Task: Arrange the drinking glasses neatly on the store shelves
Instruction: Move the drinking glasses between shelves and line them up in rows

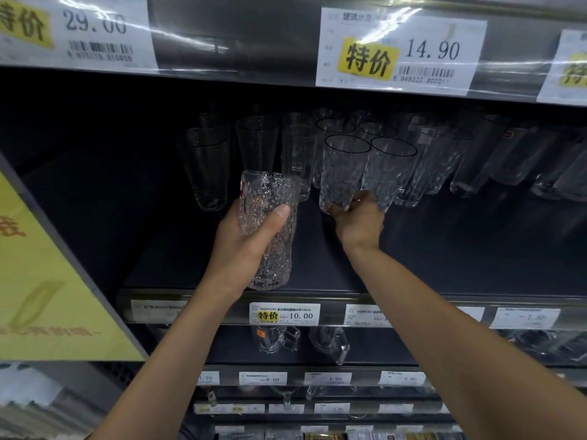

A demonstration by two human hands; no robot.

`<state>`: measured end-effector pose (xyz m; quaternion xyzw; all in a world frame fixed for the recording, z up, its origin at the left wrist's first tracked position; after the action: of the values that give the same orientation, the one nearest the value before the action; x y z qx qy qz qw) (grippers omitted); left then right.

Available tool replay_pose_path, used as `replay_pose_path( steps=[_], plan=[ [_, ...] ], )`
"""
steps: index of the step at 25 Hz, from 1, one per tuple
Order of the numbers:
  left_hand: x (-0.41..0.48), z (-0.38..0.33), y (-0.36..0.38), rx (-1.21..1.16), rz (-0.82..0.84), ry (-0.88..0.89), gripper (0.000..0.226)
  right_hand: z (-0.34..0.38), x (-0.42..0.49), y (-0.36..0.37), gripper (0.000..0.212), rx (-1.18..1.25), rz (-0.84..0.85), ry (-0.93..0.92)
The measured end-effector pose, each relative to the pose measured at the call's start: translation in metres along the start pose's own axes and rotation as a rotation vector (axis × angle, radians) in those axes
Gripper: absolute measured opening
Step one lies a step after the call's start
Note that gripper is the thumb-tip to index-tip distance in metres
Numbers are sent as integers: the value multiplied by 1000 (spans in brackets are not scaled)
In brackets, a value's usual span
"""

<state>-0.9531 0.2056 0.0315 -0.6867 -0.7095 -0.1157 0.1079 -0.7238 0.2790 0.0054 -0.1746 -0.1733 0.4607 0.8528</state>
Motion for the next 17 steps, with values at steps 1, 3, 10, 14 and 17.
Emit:
replay_pose_path(
  steps=[1, 3, 10, 14, 17],
  plan=[
    [0, 0, 0, 0, 3, 4, 46, 0, 0, 0, 51, -10, -3, -5],
    [0, -1, 1, 2, 3, 10, 49, 1, 1, 0, 44, -36, -11, -20],
    [-1, 1, -1, 2, -10, 3, 57, 2, 4, 4, 35, -68, -16, -58],
    [-1, 1, -1, 12, -14, -1, 57, 5, 2, 4, 35, -82, -7, -82],
    [-1, 1, -2, 25, -26, -4, 50, 6, 1, 5, 34, -96, 9, -98]
  ],
)
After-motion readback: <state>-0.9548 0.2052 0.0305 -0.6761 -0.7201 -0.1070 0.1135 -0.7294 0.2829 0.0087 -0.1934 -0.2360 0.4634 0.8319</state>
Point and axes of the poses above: each hand's wrist, its own x-axis towards the middle knuckle, its own y-axis out of the palm, z = x × y, the point moved 9 cm from there along x, towards the middle knuckle, and after that the axes turned 1 degree about x, right-handed, at the moved point
